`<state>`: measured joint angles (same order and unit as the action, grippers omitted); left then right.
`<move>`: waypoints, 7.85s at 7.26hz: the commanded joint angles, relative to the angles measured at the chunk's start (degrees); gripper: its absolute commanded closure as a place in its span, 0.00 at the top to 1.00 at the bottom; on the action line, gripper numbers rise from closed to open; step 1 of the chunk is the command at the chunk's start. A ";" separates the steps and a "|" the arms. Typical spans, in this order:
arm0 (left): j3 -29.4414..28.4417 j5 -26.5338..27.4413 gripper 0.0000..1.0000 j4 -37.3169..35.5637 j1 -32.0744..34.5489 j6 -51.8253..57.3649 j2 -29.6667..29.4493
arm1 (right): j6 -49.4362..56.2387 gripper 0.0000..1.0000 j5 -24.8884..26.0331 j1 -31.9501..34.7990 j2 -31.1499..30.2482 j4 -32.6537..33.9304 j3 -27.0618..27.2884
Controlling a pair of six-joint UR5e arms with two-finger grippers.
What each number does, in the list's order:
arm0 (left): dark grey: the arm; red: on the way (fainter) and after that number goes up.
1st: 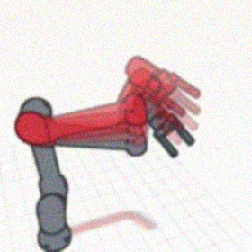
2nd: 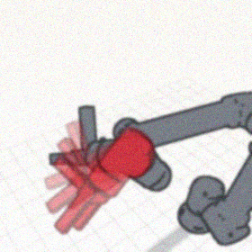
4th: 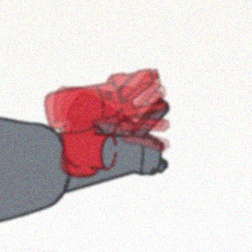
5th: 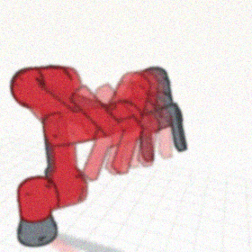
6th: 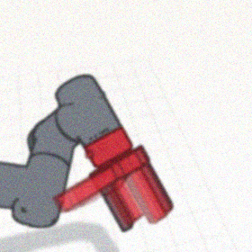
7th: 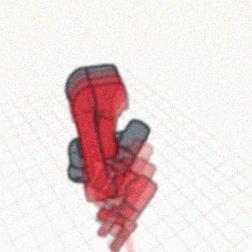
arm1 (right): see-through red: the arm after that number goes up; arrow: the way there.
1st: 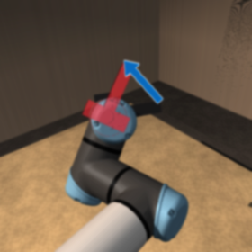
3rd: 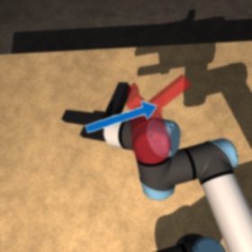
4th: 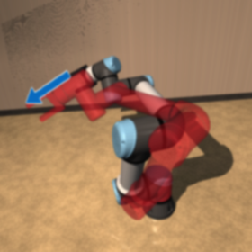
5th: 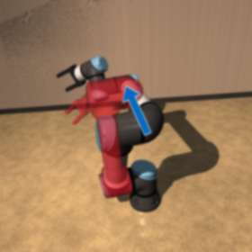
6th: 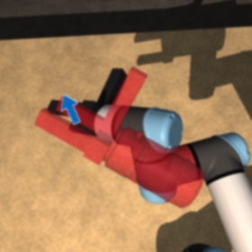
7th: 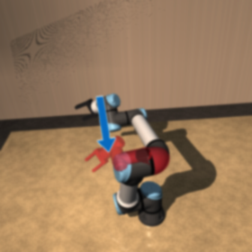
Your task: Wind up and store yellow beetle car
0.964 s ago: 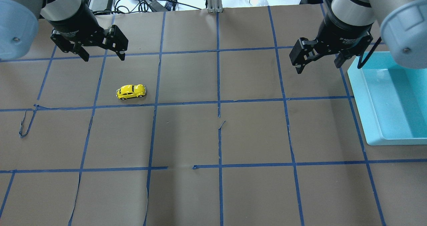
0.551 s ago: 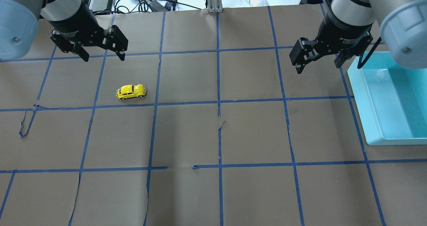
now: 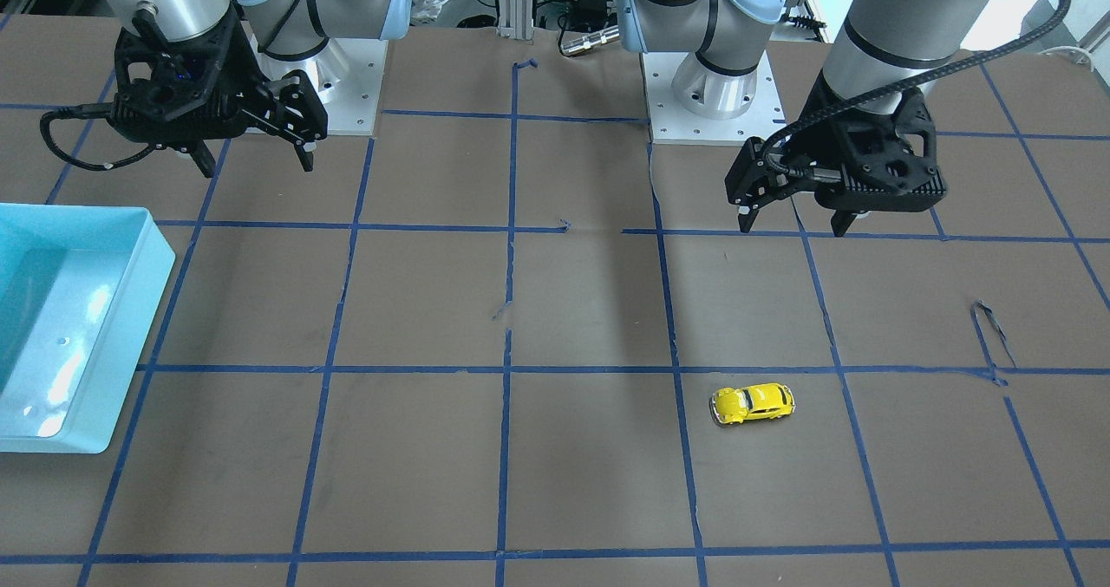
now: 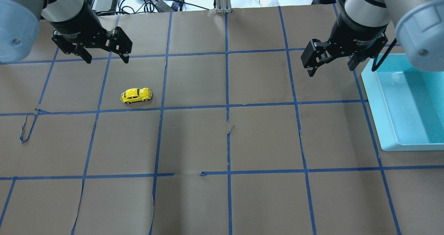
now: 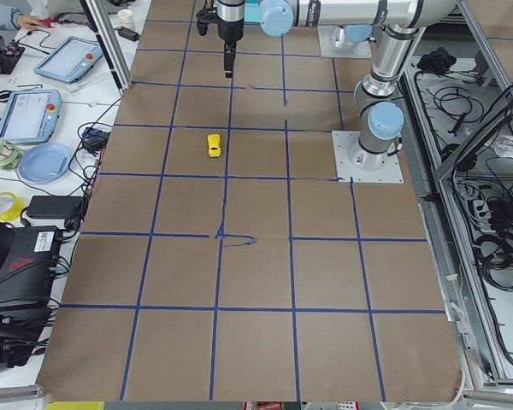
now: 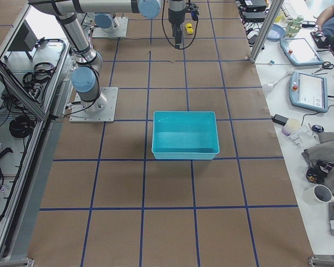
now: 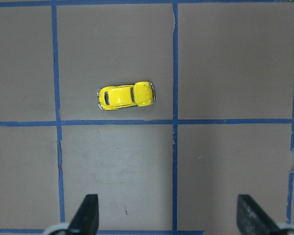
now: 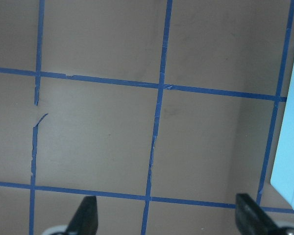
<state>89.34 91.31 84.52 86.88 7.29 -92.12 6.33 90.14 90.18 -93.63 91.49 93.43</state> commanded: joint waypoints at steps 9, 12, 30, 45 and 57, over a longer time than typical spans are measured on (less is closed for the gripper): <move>5.74 -0.34 0.99 -15.05 -5.05 90.51 -14.55 | 0.00 1.00 0.04 0.00 0.02 0.00 0.00; 6.28 1.23 0.93 -22.44 -6.02 92.11 -21.07 | 0.00 1.00 0.04 0.00 0.02 0.00 0.00; 15.07 -0.52 0.29 -36.44 -8.74 93.16 -25.39 | 0.26 1.00 -0.05 0.09 0.38 0.88 0.00; 15.42 1.94 0.33 -37.24 -15.51 100.11 -25.12 | -0.44 1.00 -0.05 0.00 0.81 1.23 0.00; 14.90 2.21 1.00 -37.41 -15.52 99.41 -23.89 | -0.88 1.00 0.03 -0.70 1.25 1.23 0.00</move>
<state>104.32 93.50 47.24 71.37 106.91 -116.11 5.84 90.01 89.90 -92.51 92.74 93.37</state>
